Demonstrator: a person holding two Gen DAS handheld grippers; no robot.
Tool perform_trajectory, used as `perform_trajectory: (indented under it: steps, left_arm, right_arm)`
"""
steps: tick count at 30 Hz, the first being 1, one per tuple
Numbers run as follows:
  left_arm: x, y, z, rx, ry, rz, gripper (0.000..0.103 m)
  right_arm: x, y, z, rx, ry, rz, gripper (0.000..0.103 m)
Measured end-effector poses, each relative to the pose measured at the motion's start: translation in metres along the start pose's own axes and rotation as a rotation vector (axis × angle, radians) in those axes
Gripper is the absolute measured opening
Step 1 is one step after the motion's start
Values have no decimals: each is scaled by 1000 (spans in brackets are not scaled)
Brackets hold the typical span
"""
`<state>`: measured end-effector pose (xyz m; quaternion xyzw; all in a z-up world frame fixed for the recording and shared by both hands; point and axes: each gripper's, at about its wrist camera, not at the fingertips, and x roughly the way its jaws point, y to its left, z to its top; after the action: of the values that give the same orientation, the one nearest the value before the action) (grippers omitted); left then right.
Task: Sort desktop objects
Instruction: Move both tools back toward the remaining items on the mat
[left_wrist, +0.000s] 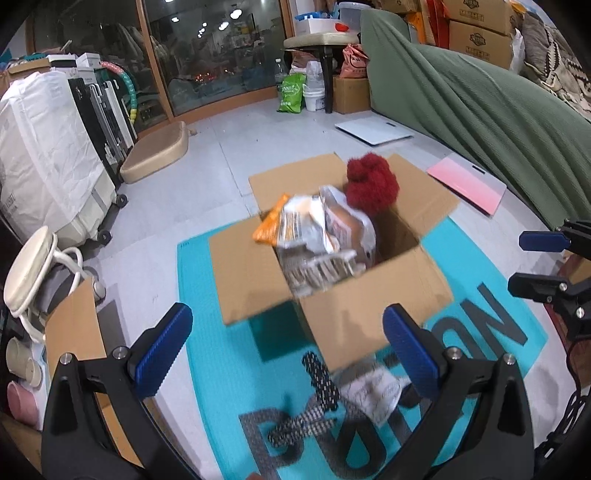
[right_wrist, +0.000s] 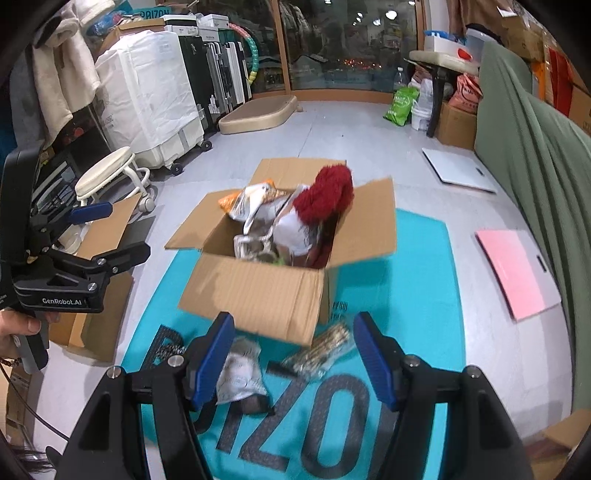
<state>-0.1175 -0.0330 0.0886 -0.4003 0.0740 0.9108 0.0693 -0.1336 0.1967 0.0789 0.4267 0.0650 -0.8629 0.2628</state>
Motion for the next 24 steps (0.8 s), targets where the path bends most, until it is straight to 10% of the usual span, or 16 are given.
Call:
perform_trajectory:
  steps: [24]
  left_arm:
    - [34, -1, -116, -25, 130, -20, 103]
  right_arm:
    - [46, 31, -103, 83, 152, 127, 68]
